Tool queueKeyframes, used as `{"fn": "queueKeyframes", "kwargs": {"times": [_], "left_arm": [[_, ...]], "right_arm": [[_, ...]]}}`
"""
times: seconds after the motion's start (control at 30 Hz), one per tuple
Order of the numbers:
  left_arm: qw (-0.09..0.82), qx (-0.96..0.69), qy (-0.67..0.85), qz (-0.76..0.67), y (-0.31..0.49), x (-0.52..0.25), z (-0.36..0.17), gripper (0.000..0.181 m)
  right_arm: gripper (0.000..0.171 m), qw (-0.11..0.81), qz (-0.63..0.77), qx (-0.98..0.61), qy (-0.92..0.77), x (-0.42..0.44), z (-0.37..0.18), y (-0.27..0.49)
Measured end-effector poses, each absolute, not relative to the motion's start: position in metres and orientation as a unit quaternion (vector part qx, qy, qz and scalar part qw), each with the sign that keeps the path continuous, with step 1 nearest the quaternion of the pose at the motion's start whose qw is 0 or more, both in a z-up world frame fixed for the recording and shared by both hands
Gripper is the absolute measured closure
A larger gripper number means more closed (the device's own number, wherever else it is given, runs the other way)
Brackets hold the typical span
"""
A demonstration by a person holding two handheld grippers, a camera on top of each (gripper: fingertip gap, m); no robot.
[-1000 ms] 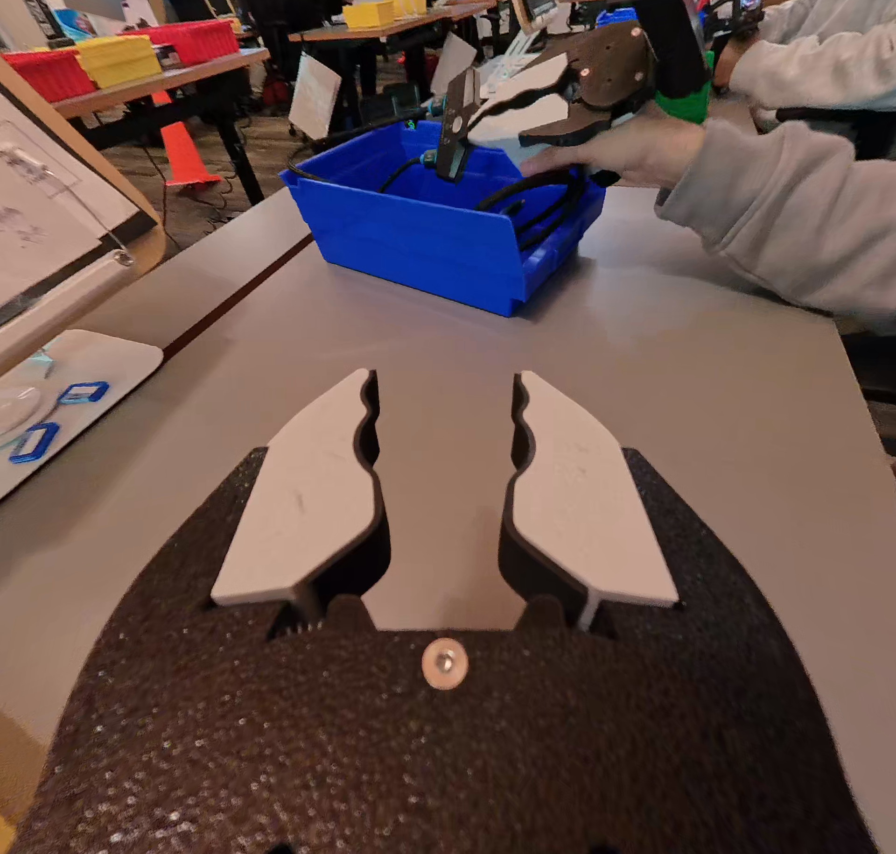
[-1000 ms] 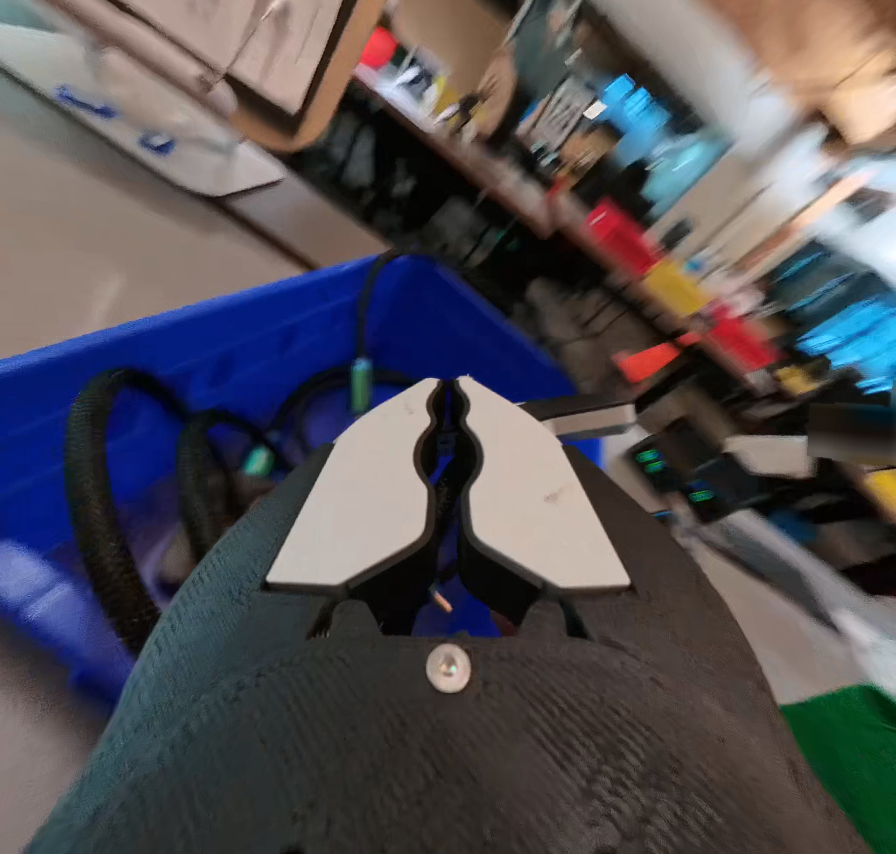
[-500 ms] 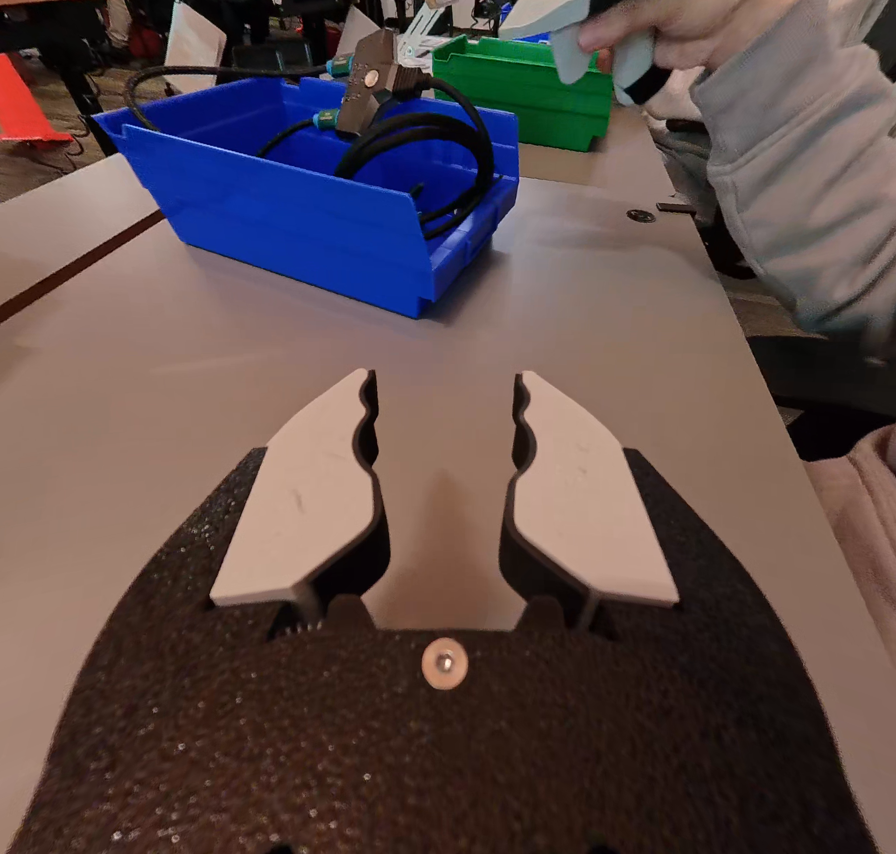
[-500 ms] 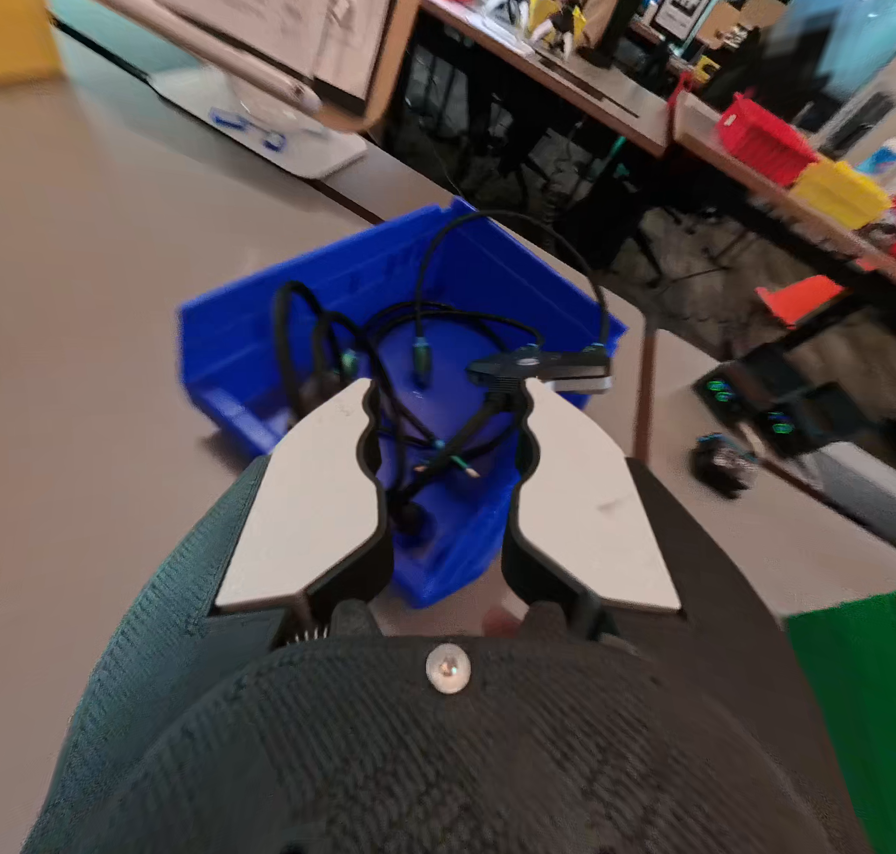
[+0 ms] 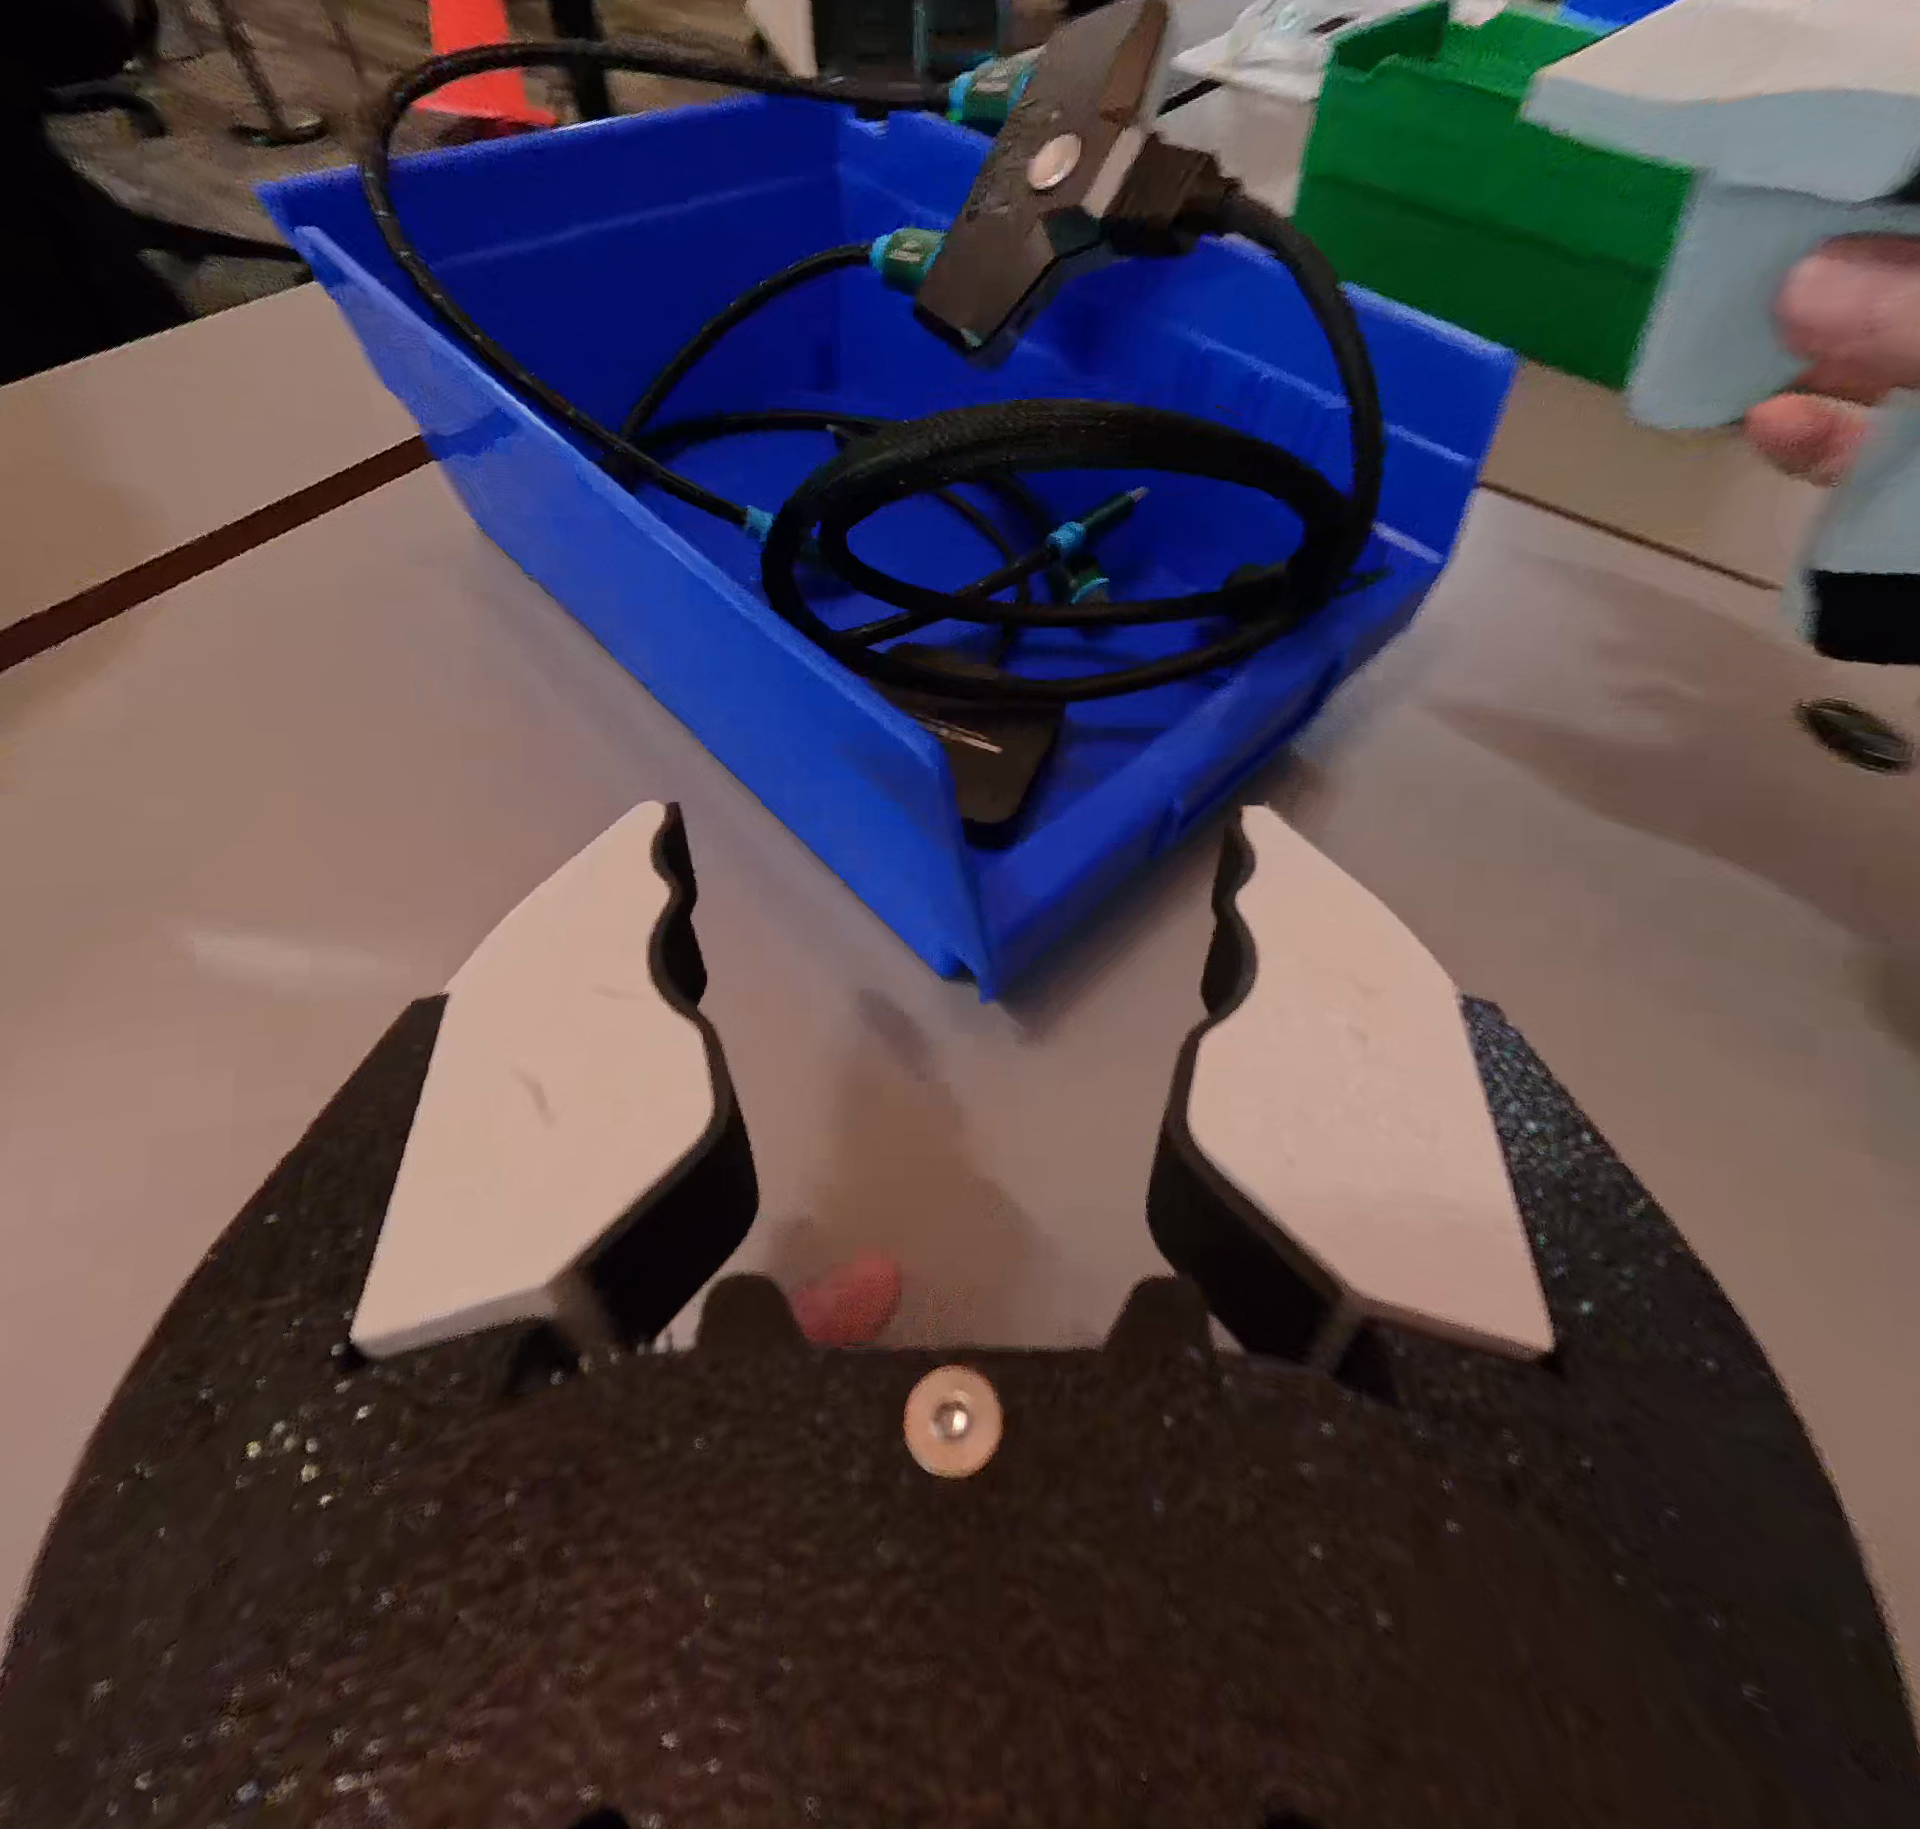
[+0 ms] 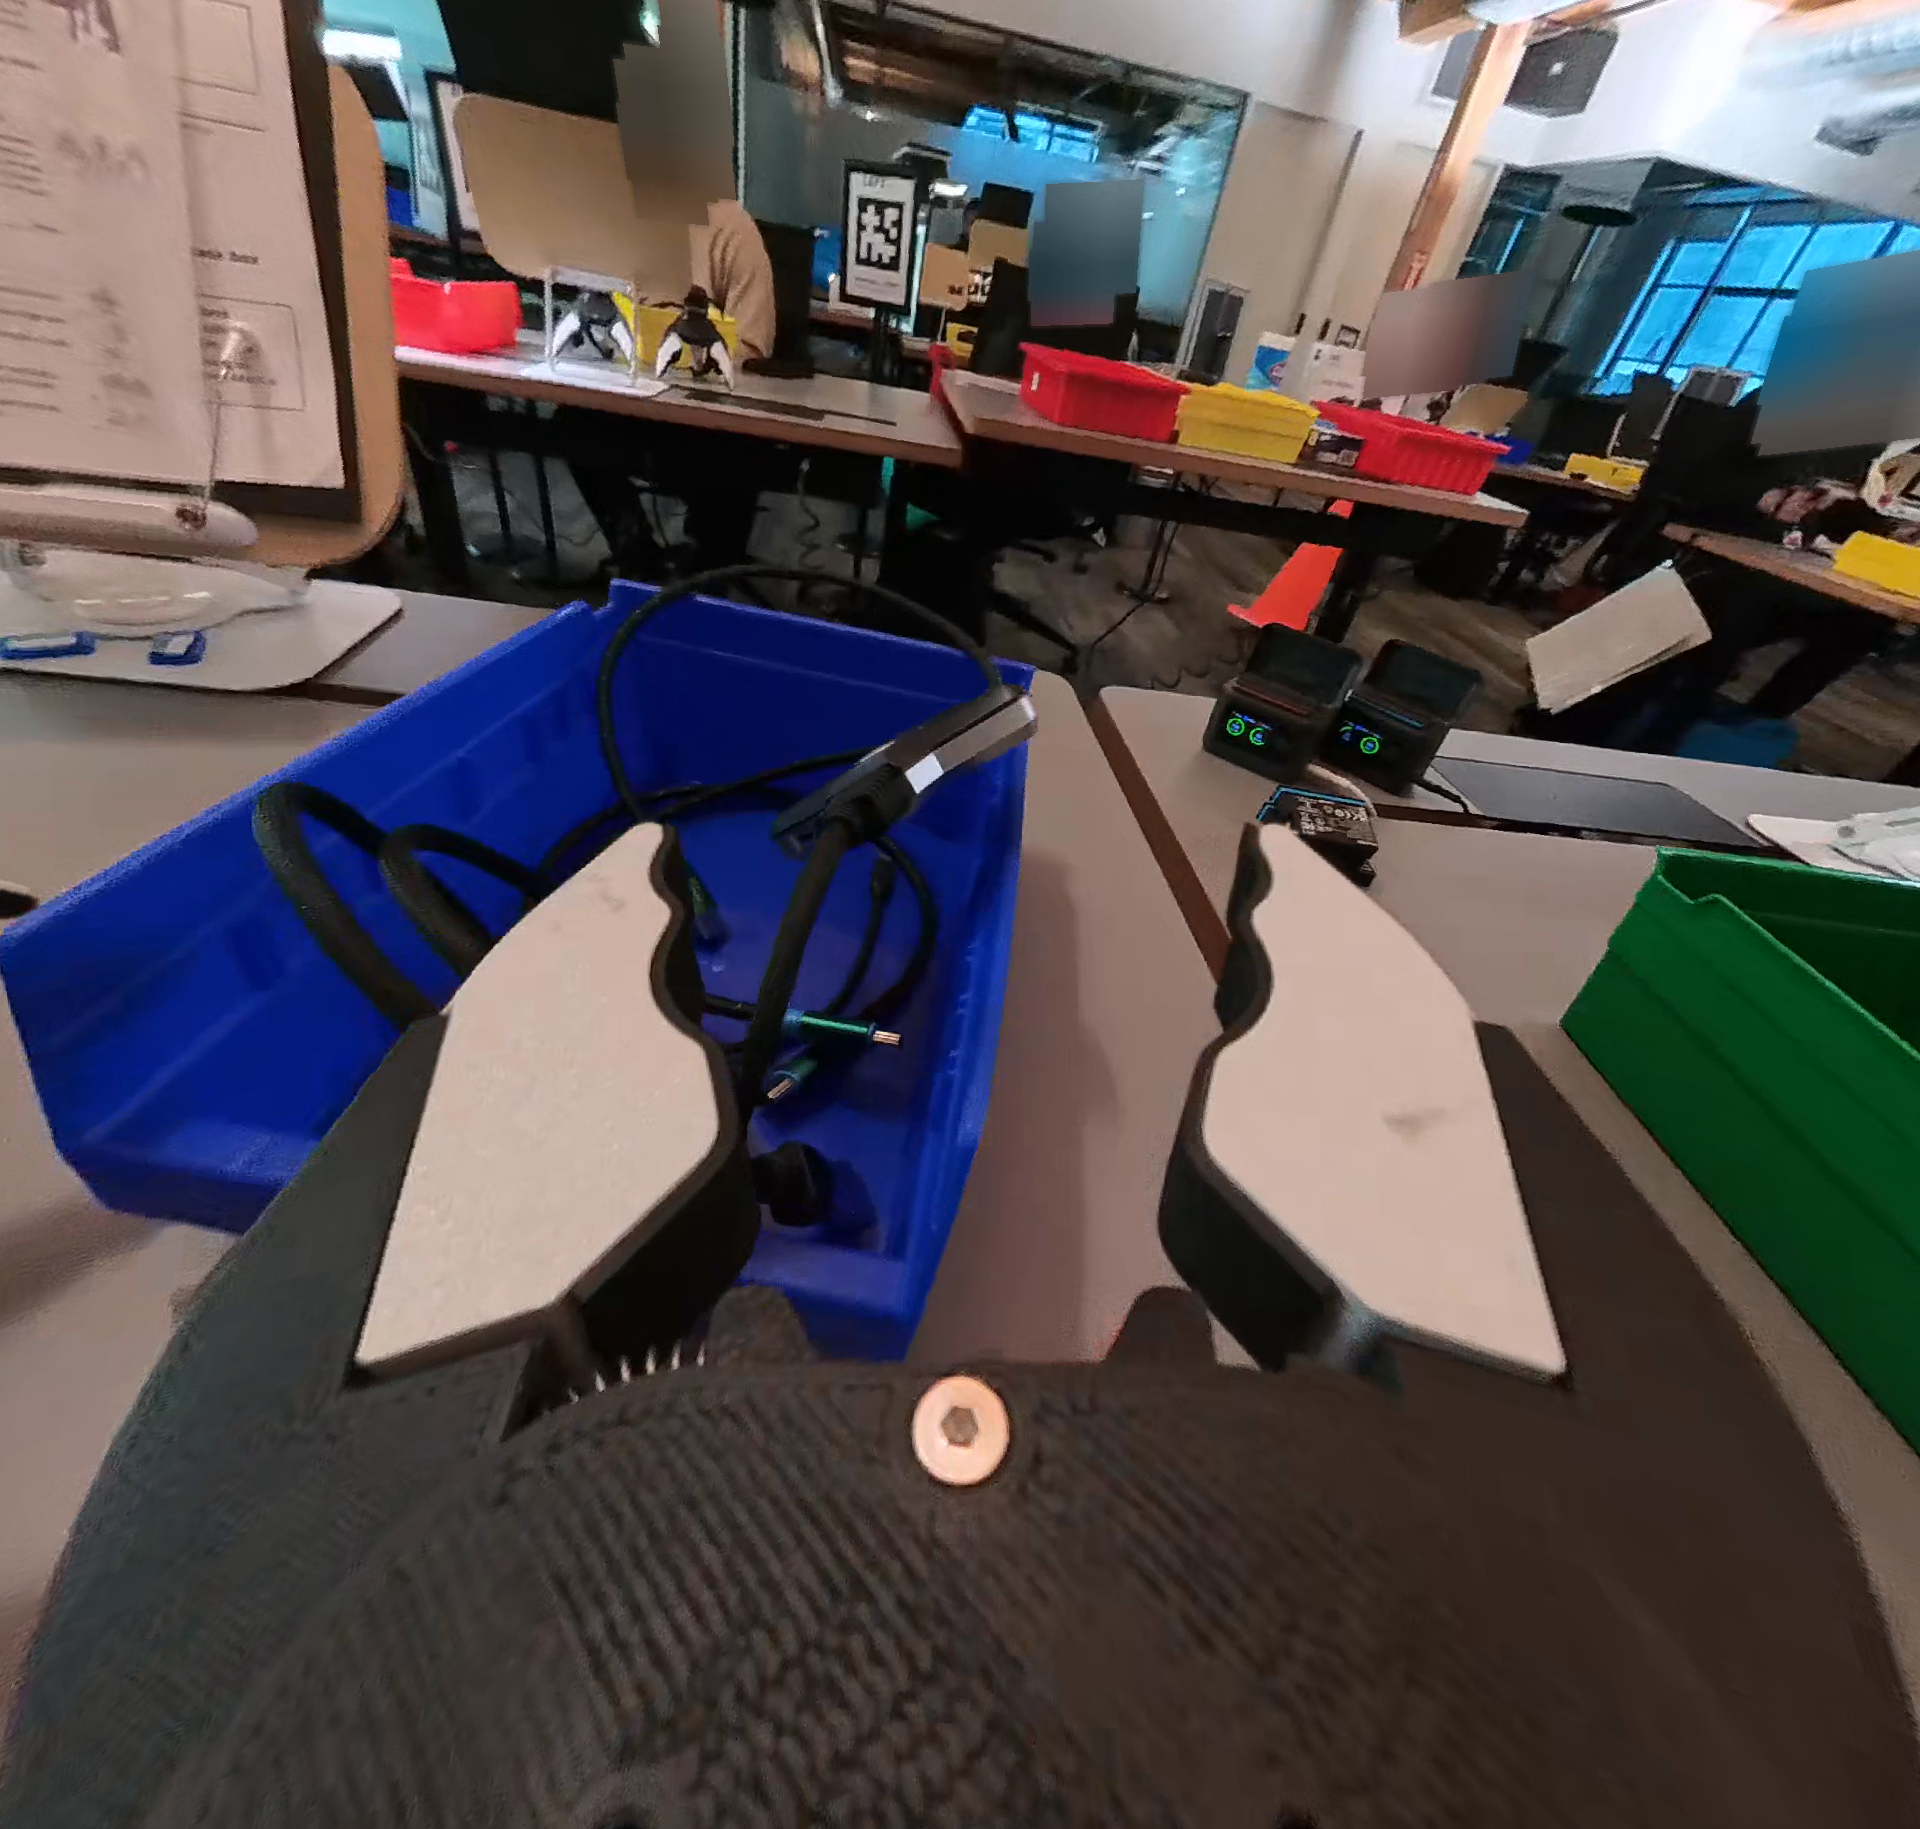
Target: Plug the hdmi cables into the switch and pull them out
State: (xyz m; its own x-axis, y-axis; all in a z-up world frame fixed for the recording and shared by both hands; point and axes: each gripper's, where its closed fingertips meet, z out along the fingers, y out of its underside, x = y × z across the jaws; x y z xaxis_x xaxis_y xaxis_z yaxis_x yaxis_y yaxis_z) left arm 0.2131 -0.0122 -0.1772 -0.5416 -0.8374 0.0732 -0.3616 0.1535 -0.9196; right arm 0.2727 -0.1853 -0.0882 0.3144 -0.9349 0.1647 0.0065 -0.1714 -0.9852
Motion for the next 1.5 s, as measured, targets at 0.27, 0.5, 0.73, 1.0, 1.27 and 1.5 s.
{"fn": "queueKeyframes", "kwargs": {"times": [0.27, 0.5, 0.73, 1.0, 1.27, 1.5], "left_arm": [[0.333, -0.478, 0.71, -0.395, -0.005, 0.266, -0.186, 0.1], [0.335, -0.471, 0.723, -0.379, -0.005, 0.283, -0.186, 0.113], [0.331, -0.459, 0.725, -0.391, -0.008, 0.285, -0.187, 0.117], [0.337, -0.46, 0.74, -0.356, -0.007, 0.29, -0.19, 0.133], [0.33, -0.468, 0.732, -0.369, 0.032, 0.282, -0.19, 0.173], [0.309, -0.445, 0.74, -0.399, 0.116, 0.164, -0.19, 0.173]], "right_arm": [[0.079, 0.538, -0.46, -0.582, 0.4, 0.282, -0.094, -0.209], [0.083, 0.557, -0.44, -0.574, 0.408, 0.286, -0.098, -0.207], [0.084, 0.546, -0.443, -0.574, 0.418, 0.299, -0.099, -0.21], [0.083, 0.568, -0.442, -0.559, 0.412, 0.303, -0.077, -0.199], [0.082, 0.604, -0.492, -0.539, 0.32, 0.287, -0.015, -0.162], [0.079, 0.676, -0.324, -0.623, 0.225, 0.23, -0.014, -0.044]]}}
